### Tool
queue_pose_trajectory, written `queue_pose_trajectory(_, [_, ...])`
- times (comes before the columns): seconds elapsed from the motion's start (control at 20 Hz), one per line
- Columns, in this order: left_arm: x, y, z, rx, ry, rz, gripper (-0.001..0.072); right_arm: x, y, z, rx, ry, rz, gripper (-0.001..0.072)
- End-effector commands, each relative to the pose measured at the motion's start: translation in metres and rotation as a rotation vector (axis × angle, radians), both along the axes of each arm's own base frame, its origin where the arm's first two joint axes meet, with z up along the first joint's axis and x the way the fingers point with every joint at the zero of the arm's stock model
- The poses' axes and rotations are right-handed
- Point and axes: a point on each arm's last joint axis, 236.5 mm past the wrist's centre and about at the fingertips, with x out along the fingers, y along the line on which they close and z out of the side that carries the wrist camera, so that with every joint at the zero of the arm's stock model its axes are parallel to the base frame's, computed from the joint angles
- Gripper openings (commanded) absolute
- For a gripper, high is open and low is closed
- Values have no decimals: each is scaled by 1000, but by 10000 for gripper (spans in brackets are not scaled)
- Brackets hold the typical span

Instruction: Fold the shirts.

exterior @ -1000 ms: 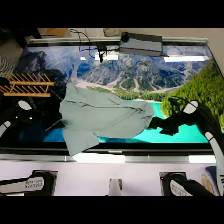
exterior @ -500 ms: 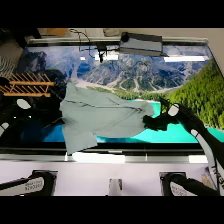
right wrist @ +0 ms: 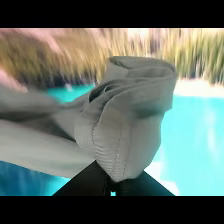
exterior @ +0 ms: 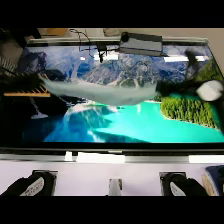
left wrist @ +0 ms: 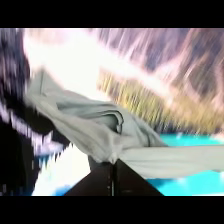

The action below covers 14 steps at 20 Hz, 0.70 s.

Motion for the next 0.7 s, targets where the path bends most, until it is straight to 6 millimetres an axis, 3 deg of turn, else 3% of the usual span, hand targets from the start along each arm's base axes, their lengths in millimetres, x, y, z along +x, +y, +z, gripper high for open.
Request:
queue_pose_trajectory(0.0, [-107,3,283,32,-764,82,32,-79,-42,227,-91,-571,-93,30])
queue_pose_trajectory(0.05, [-153,5,339,18,-948,112,32,-117,-50,270,-76,-689,-120,30])
queue_pose_trajectory(0.1, [-195,5,376,-19,-1080,132,32,-147,-55,294,-48,-765,-137,30])
queue_pose_trajectory(0.15, [-229,4,398,-74,-1160,137,32,-174,-57,309,-12,-818,-149,30])
queue_pose_trajectory(0.2, [-248,-1,404,-98,-1186,122,32,-191,-59,313,16,-835,-158,30])
queue_pose_trajectory(0.25, [-255,-4,401,-88,-1174,110,32,-200,-60,313,29,-835,-163,30])
queue_pose_trajectory(0.5, [-229,-13,362,-17,-1003,71,32,-198,-69,289,-23,-736,-188,30])
queue_pose_trajectory(0.55, [-220,-12,353,-1,-963,68,31,-193,-74,278,-40,-691,-206,30])
queue_pose_trajectory(0.65, [-186,-6,316,69,-807,72,32,-175,-89,241,-89,-530,-270,30])
